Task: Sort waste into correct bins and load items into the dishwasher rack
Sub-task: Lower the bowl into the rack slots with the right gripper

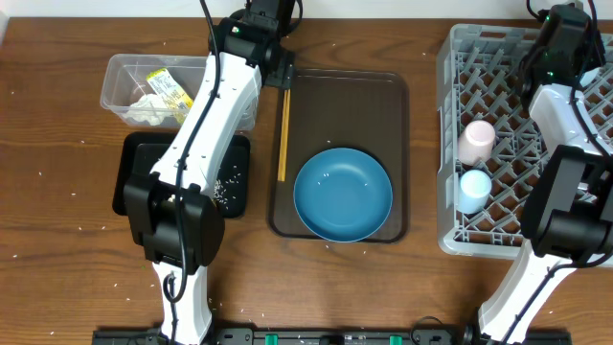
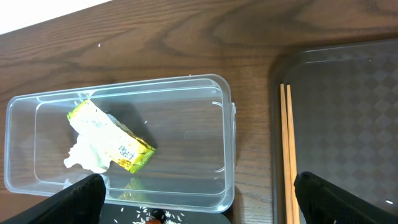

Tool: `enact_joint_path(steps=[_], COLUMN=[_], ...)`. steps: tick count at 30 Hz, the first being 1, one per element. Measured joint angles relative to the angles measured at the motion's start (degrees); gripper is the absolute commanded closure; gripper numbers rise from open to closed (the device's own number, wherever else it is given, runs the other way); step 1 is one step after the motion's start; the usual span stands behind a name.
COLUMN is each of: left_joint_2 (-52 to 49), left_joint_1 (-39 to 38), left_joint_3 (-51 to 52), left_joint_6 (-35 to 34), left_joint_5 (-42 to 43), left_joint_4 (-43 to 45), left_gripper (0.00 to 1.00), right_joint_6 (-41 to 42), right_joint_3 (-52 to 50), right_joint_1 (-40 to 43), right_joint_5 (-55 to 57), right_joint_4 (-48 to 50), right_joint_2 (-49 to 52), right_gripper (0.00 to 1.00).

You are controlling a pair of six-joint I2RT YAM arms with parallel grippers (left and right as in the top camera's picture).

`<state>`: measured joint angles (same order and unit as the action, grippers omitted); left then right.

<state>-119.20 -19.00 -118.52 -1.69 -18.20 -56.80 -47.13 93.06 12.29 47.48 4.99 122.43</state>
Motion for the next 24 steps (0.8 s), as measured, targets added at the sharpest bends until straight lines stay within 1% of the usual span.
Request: enact_joint_path(steps=[4,12,18,21,24], left_joint_2=[0.0,0.0,0.0,0.0,0.0], left_joint_1=[0.0,0.0,0.0,0.0,0.0], left_joint_3=[0.0,0.0,0.0,0.0,0.0], left_joint_6=[0.0,0.0,0.0,0.0,0.0], left_joint_5=[0.0,0.0,0.0,0.0,0.0], left_joint_4=[0.0,0.0,0.0,0.0,0.0], left_gripper=[0.02,0.02,0.02,0.02,0.02], right_joint_6=[-0.2,-1.5,-1.5,-1.9,-3.7], right_joint_3=[0.0,0.0,0.1,0.1,0.1], right_joint_1=[-0.5,-4.8,-5.4,-5.4,-5.3], right_joint_5=[0.5,1.2,3.1,4.4,6.7], right_joint_4=[0.0,0.0,0.1,3.2,8.5], right_joint_2=[0.0,0.6,1.0,1.4,3.0], right_gripper=[0.99,0.99,0.99,0.99,0.99])
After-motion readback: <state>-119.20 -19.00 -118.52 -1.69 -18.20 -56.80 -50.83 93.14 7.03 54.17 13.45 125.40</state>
